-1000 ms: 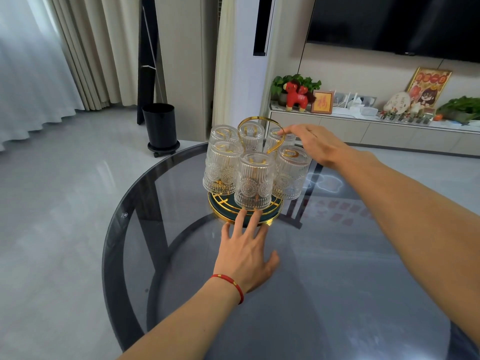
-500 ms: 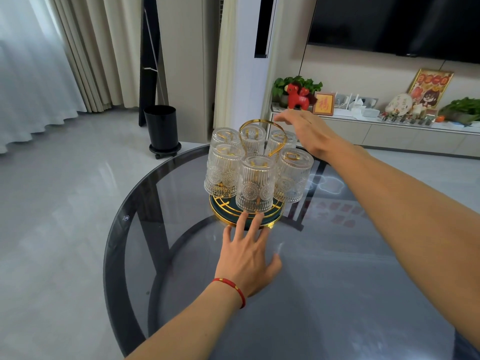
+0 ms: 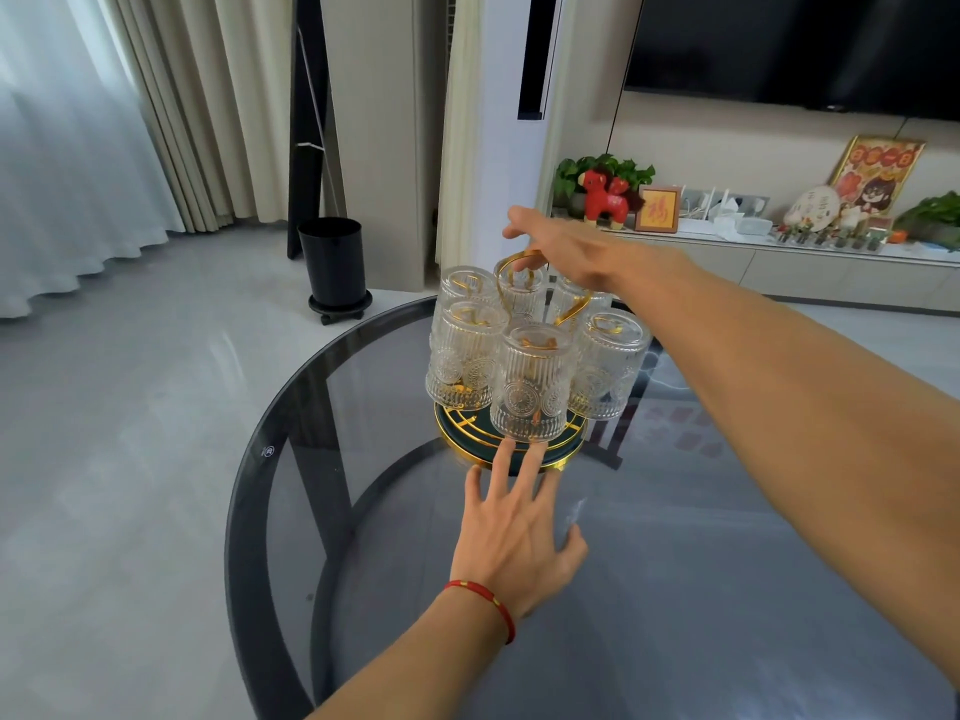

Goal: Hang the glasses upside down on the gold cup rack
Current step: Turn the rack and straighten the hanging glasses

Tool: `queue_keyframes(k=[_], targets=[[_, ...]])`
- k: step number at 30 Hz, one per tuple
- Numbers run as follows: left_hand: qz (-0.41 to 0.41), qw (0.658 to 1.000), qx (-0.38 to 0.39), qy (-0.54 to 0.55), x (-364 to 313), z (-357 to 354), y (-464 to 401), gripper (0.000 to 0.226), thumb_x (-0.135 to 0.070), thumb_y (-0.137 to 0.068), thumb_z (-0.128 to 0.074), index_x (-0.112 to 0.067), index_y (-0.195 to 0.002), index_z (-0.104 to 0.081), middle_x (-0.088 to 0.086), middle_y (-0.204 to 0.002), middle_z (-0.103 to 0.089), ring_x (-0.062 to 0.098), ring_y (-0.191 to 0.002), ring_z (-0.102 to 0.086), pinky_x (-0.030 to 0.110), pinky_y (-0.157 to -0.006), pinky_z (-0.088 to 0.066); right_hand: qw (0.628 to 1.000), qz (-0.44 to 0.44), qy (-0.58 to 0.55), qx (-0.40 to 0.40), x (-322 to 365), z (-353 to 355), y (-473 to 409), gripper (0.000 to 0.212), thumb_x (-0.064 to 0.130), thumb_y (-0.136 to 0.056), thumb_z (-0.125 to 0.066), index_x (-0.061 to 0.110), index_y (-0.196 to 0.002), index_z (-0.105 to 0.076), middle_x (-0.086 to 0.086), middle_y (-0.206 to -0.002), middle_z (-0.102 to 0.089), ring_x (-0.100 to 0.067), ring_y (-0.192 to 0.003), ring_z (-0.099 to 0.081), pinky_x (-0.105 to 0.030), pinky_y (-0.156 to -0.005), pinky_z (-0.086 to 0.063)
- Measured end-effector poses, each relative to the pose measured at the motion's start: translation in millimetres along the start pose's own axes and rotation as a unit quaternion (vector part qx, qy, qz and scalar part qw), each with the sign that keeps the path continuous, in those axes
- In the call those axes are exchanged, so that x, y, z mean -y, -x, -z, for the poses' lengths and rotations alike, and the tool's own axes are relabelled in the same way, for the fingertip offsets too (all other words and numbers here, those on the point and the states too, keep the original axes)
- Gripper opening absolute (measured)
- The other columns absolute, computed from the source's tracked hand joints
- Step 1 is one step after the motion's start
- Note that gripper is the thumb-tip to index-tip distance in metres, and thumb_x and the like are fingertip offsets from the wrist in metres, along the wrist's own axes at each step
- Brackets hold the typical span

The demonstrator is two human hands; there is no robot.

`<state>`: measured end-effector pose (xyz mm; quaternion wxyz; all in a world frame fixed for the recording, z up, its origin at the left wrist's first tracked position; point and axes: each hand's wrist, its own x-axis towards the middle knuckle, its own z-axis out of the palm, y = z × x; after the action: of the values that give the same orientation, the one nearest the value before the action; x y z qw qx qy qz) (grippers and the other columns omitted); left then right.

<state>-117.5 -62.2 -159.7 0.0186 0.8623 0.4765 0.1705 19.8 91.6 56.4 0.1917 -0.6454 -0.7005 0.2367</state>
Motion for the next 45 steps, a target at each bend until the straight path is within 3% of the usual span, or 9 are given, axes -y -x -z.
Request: queue_keyframes(k=[9, 23, 30, 34, 37, 45], targets=[[0.002, 1.000, -0.005, 0.005, -0.9, -4.2, -1.0, 0.063, -0.060, -0.091, -0.042, -0.020, -0.140, -0.053, 0.006, -0.161, -0.036, 0.039, -0.152, -0.022, 0.066, -0.115, -0.026, 1.000, -0.012, 0.011, 0.001, 6.1, 0.7, -3.7, 0.084, 0.074, -0.098, -0.009, 0.022, -0.149, -0.051, -0.006, -0.142, -0.061, -0.029, -0.140, -0.046, -0.056, -0.119, -0.026], [0.004, 1.000, -0.005, 0.005, 0.5, -5.8, -2.5, 0.064, -0.060, -0.090, -0.044, -0.021, -0.140, -0.052, 0.006, -0.161, -0.036, 0.039, -0.151, -0.023, 0.067, -0.115, -0.024, 0.999, -0.039, 0.015, 0.016, 2.4, 4.1, -11.6, 0.098, 0.084, -0.091, -0.007, 0.022, -0.145, -0.059, -0.007, -0.163, -0.042, -0.027, -0.151, -0.035, -0.060, -0.124, -0.015], [0.002, 1.000, -0.008, 0.007, -0.7, -3.0, -1.9, 0.062, -0.058, -0.090, -0.045, -0.021, -0.140, -0.051, 0.004, -0.162, -0.034, 0.037, -0.152, -0.020, 0.066, -0.116, -0.026, 1.000, -0.012, -0.007, 0.013, 0.8, 5.5, -9.1, 0.095, 0.081, -0.094, -0.010, 0.017, -0.150, -0.053, -0.005, -0.160, -0.046, -0.024, -0.150, -0.037, -0.056, -0.125, -0.017], [-0.002, 1.000, -0.007, 0.008, -1.8, -1.8, -2.2, 0.063, -0.058, -0.090, -0.045, -0.021, -0.141, -0.051, 0.004, -0.162, -0.032, 0.037, -0.152, -0.019, 0.065, -0.116, -0.026, 1.000, 0.017, -0.008, -0.023, 4.3, 11.4, -5.8, 0.087, 0.076, -0.098, -0.013, 0.016, -0.144, -0.058, -0.008, -0.142, -0.062, -0.025, -0.136, -0.052, -0.048, -0.116, -0.030], [-0.001, 1.000, -0.011, 0.005, -0.9, -1.5, -1.6, 0.062, -0.057, -0.090, -0.046, -0.021, -0.140, -0.052, 0.004, -0.160, -0.035, 0.038, -0.150, -0.023, 0.065, -0.115, -0.030, 1.000, 0.015, 0.021, -0.007, 6.8, 10.0, -3.2, 0.087, 0.075, -0.099, -0.011, 0.016, -0.145, -0.056, -0.008, -0.130, -0.068, -0.025, -0.130, -0.055, -0.051, -0.115, -0.030], [0.001, 1.000, -0.012, 0.002, -1.3, -1.6, -1.8, 0.061, -0.058, -0.089, -0.046, -0.021, -0.137, -0.055, 0.004, -0.158, -0.039, 0.038, -0.149, -0.026, 0.065, -0.114, -0.032, 1.000, -0.001, 0.016, 0.003, 3.8, 6.6, 0.7, 0.090, 0.076, -0.098, -0.011, 0.015, -0.151, -0.050, -0.009, -0.137, -0.066, -0.027, -0.138, -0.050, -0.055, -0.121, -0.024]])
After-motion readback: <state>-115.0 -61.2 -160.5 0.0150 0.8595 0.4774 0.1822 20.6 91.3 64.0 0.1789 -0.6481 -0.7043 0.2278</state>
